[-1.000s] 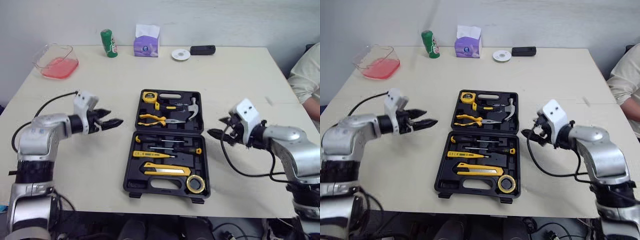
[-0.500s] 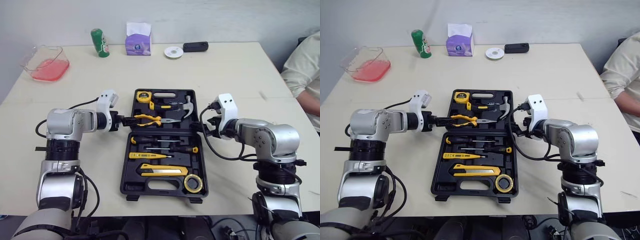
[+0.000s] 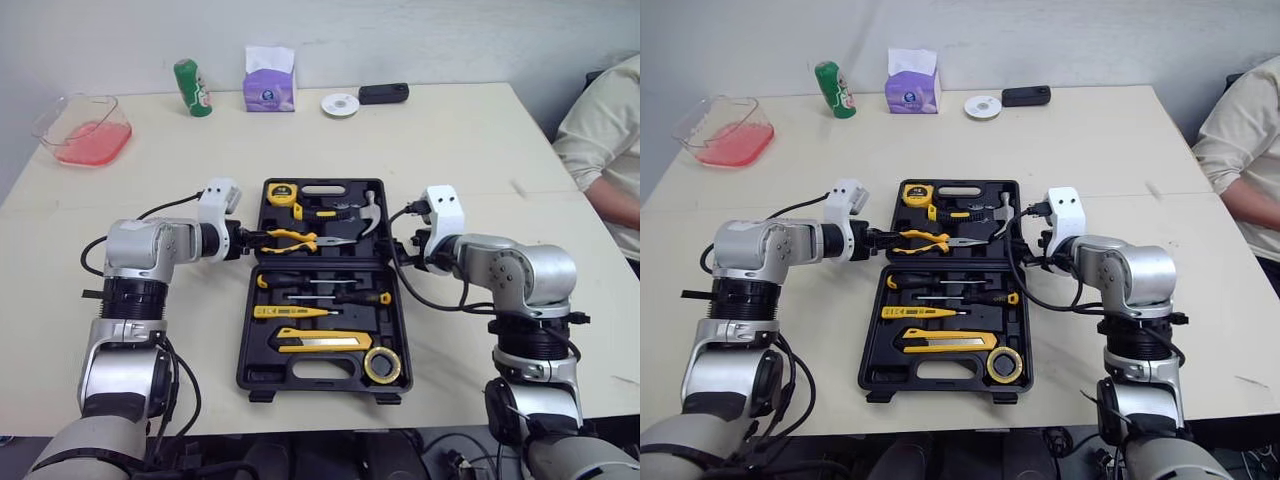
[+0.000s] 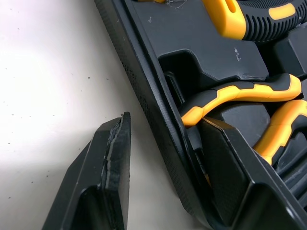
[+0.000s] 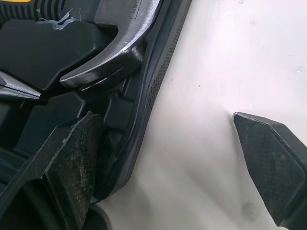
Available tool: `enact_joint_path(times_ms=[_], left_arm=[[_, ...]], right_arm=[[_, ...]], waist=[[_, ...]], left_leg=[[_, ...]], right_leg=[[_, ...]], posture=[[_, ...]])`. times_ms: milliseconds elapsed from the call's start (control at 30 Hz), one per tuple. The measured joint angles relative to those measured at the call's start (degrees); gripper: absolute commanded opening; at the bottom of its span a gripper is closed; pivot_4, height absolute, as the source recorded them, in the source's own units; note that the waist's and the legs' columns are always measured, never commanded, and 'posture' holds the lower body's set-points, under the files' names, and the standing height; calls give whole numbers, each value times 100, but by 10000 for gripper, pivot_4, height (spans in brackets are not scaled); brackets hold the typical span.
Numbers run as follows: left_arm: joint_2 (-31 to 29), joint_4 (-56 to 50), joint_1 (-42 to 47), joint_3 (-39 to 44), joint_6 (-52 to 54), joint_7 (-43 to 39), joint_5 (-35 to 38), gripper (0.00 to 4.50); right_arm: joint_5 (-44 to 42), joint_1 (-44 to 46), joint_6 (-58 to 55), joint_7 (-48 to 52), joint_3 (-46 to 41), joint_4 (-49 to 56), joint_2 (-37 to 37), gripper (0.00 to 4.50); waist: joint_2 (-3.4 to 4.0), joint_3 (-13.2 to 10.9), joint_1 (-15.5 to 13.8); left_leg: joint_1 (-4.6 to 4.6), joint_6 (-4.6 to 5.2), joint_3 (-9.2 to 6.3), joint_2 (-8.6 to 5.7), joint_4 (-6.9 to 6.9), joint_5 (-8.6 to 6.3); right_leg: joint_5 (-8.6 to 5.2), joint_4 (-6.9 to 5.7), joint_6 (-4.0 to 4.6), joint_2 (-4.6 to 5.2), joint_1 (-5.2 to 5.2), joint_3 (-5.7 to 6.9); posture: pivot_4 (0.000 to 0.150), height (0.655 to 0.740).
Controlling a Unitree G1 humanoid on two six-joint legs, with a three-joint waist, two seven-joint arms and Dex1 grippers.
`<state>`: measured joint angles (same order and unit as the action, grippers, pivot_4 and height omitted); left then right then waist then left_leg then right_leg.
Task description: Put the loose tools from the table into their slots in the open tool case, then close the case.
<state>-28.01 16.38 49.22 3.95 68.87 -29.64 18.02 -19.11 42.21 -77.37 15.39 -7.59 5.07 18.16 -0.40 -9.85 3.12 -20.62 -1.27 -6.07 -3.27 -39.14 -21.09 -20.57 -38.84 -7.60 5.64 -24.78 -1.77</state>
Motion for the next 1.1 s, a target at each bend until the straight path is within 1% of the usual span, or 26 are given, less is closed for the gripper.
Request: enact_joint_path(times_ms=[67, 133, 167, 200, 267, 300, 333, 400, 433, 700, 833, 900, 967, 1033, 1100], left_arm=[[0, 0, -1, 0, 0, 6, 0, 23378], [3, -3, -4, -1, -4, 10, 0, 22876], [3, -26, -24, 0, -9, 11, 1, 18032], [21, -75, -44, -2, -5, 5, 23, 14701], [45, -197, -66, -4, 36, 21, 46, 7390], [52, -239, -84, 1, 52, 42, 62, 5278], [52, -270, -98, 2, 57, 65, 74, 3972], [56, -344, -140, 12, 84, 115, 86, 3361], [67, -412, -167, 20, 109, 146, 94, 3217], [197, -547, -280, 191, 91, 266, 204, 2877], [346, -522, -284, 308, -101, 405, 206, 2676], [401, -461, -284, 323, -414, 443, 195, 2665], [433, -443, -273, 330, -819, 453, 166, 2581], [427, -426, -246, 264, -1361, 426, 65, 2559], [383, -419, -246, 148, -1922, 344, -71, 2289]], right_arm=[[0, 26, 31, -23, 0, -67, -11, 45000], [-1, 30, 95, -43, 1, -112, -16, 39814], [-7, 37, 121, -38, 26, -112, -43, 36940], [-7, 59, 137, -40, 58, -112, -81, 31419], [-10, 92, 170, -40, 101, -112, -110, 22374], [-10, 117, 193, -44, 112, -112, -139, 17425], [-10, 137, 207, -50, 112, -112, -159, 11407], [-18, 152, 212, -93, 105, -102, -193, 2822], [-16, 167, 216, -136, 105, -95, -205, 0], [-7, 169, 264, -215, 99, -88, -200, 0], [40, 126, 539, -213, 181, -87, -156, 0], [128, 99, 849, -208, 269, -90, -121, 0], [218, 95, 1270, -169, 320, -104, -84, 0], [383, 95, 1882, -36, 515, -144, 66, 0], [589, 96, 2557, 174, 754, -228, 293, 0]], waist=[[0, 0, 5], [0, 0, 7], [0, 0, 8], [0, 1, 8], [1, 1, 6], [1, 2, 4], [1, 2, 5], [2, 6, 7], [2, 6, 7], [0, 8, -6], [0, 8, -16], [0, 7, -6], [0, 7, 5], [0, 7, 22], [0, 7, 30]], left_leg=[[0, 0, 0, 0, 0, 0], [0, 0, 0, -1, 0, 0], [0, 0, 0, -1, 0, 0], [0, 0, 0, -1, -1, 0], [1, 0, 0, -1, -1, 0], [2, 0, -1, -1, -2, 0], [5, 0, 0, -1, -2, 0], [12, 0, 0, -1, -1, 0], [16, 0, 0, -1, 0, 0], [18, 0, -2, -2, 0, 0], [15, 0, -2, -4, -1, 0], [6, 0, -2, -4, 0, 0], [-19, 0, 1, -4, -5, 0], [-77, 0, 8, -7, -27, 0], [-79, 0, 12, -7, -23, 0]], right_leg=[[0, 0, 0, 0, 0, -1], [0, -1, 0, 0, 0, -1], [0, -1, 0, 0, 0, -1], [0, -1, 0, 0, 1, -1], [1, -3, 0, 1, 1, -2], [1, -4, 0, 2, 2, -2], [1, -4, 0, 1, 3, -2], [1, -6, 0, 1, 8, -5], [1, -5, 0, 1, 12, -6], [3, -2, -1, 2, 17, -5], [5, 1, -4, 3, 15, -6], [5, 2, -4, 2, 4, -6], [5, -3, -4, 2, -30, -6], [9, -19, -1, 0, -90, -5], [9, -21, -1, 1, -97, 2]], posture=[[1500, 7400], [1500, 7400], [1500, 7400], [1500, 7400], [1500, 7400], [1500, 7400], [1500, 7400], [1500, 7400], [1500, 7400], [1500, 7400], [1500, 7400], [1500, 7400], [1500, 7400], [1500, 7400], [1500, 7400]])
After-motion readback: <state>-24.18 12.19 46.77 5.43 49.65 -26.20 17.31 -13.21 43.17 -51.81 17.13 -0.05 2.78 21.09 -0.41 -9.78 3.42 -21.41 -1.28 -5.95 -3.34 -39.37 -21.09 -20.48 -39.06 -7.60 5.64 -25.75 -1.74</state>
